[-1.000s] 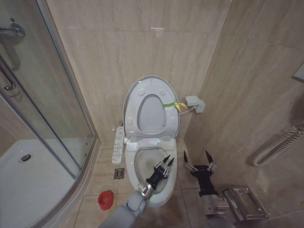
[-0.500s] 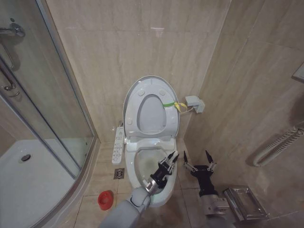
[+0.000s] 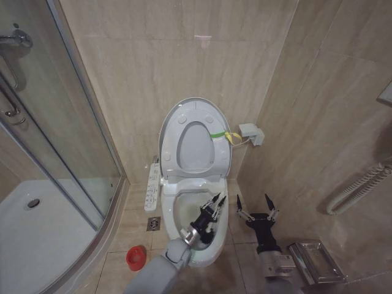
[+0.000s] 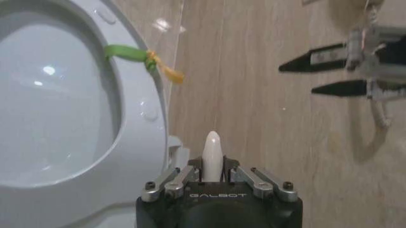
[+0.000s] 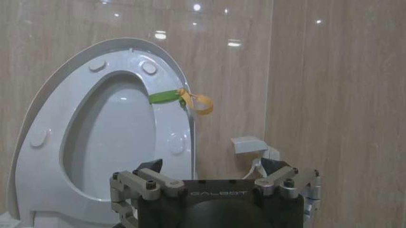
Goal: Open the toilet lid, clean the toilet bowl with a toilet brush, close the toilet lid, and flush.
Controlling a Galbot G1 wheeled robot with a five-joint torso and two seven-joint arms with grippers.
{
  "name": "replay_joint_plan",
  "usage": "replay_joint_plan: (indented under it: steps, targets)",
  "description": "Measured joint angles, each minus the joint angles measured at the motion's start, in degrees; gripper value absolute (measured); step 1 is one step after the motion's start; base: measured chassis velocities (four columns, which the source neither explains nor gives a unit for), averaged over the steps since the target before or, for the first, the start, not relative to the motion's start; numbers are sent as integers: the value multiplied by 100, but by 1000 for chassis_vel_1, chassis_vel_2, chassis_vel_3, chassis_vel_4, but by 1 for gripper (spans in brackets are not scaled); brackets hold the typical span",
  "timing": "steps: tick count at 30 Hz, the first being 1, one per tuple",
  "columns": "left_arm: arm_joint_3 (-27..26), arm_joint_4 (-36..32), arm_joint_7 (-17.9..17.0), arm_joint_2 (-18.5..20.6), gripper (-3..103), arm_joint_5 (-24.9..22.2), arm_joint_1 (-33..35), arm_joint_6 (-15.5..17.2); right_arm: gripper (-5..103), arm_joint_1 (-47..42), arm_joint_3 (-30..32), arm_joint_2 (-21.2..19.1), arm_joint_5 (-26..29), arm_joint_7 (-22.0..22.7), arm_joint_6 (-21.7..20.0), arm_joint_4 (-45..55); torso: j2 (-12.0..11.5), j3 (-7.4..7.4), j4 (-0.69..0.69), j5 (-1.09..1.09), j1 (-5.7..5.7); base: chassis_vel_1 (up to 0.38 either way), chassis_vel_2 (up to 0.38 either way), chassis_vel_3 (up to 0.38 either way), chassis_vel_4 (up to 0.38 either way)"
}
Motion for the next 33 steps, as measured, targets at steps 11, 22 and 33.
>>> replay_joint_plan:
  steps: [11,22,33]
  targets:
    - [-372,627,35,23,22,74,147,-243,100,0,0,0,0,0,0,0,0,0,1,-1,0,0,0,0,0]
    - [-941,-169,-378,404,22,640,471,-182,100,0,0,0,0,-1,0,0,0,1,2,0,0,0,0,0,0]
    - [-1381,-1952,-1113,782,22,1102,1106,488,100,0,0,0,0,0,0,0,0,0,1,0,0,0,0,0,0]
